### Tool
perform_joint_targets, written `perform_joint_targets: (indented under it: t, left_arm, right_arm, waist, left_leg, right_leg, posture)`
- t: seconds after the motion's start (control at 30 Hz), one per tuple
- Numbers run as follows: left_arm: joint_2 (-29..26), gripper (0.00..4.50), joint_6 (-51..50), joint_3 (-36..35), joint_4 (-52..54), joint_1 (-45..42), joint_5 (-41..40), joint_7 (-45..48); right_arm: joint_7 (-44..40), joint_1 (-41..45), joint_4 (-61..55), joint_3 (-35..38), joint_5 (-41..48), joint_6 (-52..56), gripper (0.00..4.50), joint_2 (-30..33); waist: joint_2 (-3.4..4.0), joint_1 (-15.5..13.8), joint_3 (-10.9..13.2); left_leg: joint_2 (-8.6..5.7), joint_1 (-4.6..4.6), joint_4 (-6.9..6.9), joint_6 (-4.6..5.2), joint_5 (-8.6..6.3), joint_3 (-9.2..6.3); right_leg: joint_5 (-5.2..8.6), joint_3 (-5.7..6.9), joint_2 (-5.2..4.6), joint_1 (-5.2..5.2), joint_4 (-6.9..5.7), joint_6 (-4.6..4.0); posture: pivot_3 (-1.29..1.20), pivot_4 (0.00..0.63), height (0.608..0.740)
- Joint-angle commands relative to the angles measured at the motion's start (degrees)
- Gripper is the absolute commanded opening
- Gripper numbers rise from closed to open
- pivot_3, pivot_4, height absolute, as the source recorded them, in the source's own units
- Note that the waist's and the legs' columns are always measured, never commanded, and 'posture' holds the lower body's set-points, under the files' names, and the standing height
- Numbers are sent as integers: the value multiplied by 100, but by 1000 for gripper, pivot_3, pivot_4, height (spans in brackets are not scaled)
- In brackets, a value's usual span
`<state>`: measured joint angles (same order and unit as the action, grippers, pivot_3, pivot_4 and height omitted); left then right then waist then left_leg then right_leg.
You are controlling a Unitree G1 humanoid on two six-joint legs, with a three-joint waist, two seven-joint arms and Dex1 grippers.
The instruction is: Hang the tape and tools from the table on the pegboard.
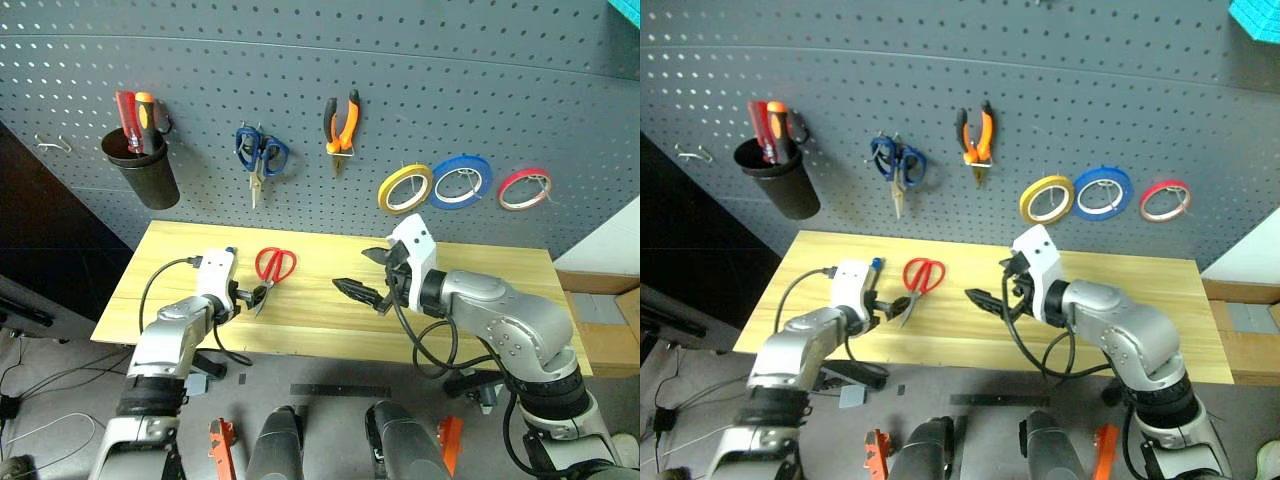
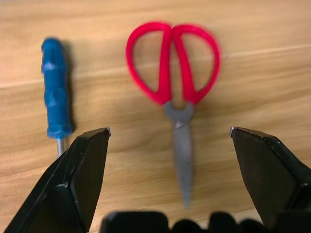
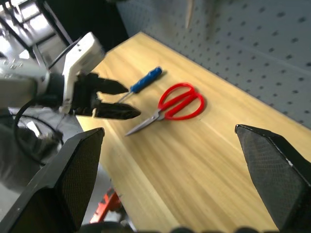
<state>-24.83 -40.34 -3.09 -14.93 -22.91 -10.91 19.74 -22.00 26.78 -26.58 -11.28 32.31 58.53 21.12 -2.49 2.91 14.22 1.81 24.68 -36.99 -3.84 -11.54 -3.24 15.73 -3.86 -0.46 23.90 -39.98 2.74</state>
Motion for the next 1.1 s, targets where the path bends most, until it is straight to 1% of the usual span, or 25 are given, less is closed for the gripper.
perform_joint_targets:
  t: [0.03,0.23,0.43,0.47,0.5,0.6,0.73,0.77,1.0,1.1]
  left_arm:
    - [152,4300,102,49,-605,-380,210,-199]
    - [485,4300,497,286,-1659,-977,500,-211]
    - [610,4300,761,313,-2093,-1165,614,-122]
    - [616,3918,801,291,-2137,-1179,626,-130]
    - [617,3720,838,266,-2181,-1193,630,-139]
    - [580,2785,943,206,-2248,-1185,634,-144]
    - [519,1373,1059,52,-2334,-1134,598,-221]
    - [522,1110,1079,25,-2324,-1110,588,-215]
    - [474,1075,1443,-155,-2040,-800,471,4]
    - [391,1075,2055,-208,-1346,-337,408,267]
  right_arm:
    - [9,38,-271,-74,-66,1,4492,-13]
    - [-13,77,-275,-222,-199,-23,4492,-7]
    - [-52,156,-260,-278,-298,-17,4492,-5]
    - [-62,165,-260,-275,-308,-12,4500,-1]
    - [-73,175,-260,-273,-324,-11,4500,13]
    - [-113,195,-267,-260,-356,6,4500,59]
    - [-146,209,-270,-262,-394,33,4500,101]
    - [-156,218,-270,-272,-405,28,4500,113]
    - [-220,256,-233,-285,-492,-29,4500,162]
    - [-256,275,-282,-225,-532,-100,4500,248]
  waist:
    - [0,4,0]
    - [0,1,0]
    - [0,44,0]
    - [0,49,0]
    - [0,54,0]
    - [0,52,0]
    - [0,53,0]
    - [0,53,0]
    - [0,57,0]
    - [0,80,0]
  left_leg:
    - [0,1,1,0,-1,0]
    - [-6,7,6,0,-2,-4]
    - [-7,7,7,0,-2,-4]
    - [-6,7,7,0,-2,-4]
    - [-6,7,7,0,-2,-4]
    - [-6,7,7,0,-2,-4]
    - [-6,7,7,0,-2,-4]
    - [-6,7,7,0,-2,-4]
    - [-6,7,8,0,-2,-4]
    - [-5,7,9,0,-2,-4]
  right_leg:
    - [0,0,0,-1,2,0]
    - [0,6,-8,2,5,0]
    - [0,7,-8,2,6,0]
    - [0,7,-7,2,5,0]
    - [0,7,-7,2,5,0]
    - [0,6,-8,2,6,0]
    - [0,7,-8,2,6,0]
    - [0,7,-8,2,6,0]
    - [0,6,-8,2,8,0]
    - [0,5,-8,3,9,0]
  posture:
    - [-32,230,740]
    - [-45,231,740]
    - [-68,233,740]
    - [-70,232,740]
    - [-72,232,740]
    - [-80,232,740]
    - [-82,229,740]
    - [-82,229,740]
    - [-87,217,740]
    - [-92,219,740]
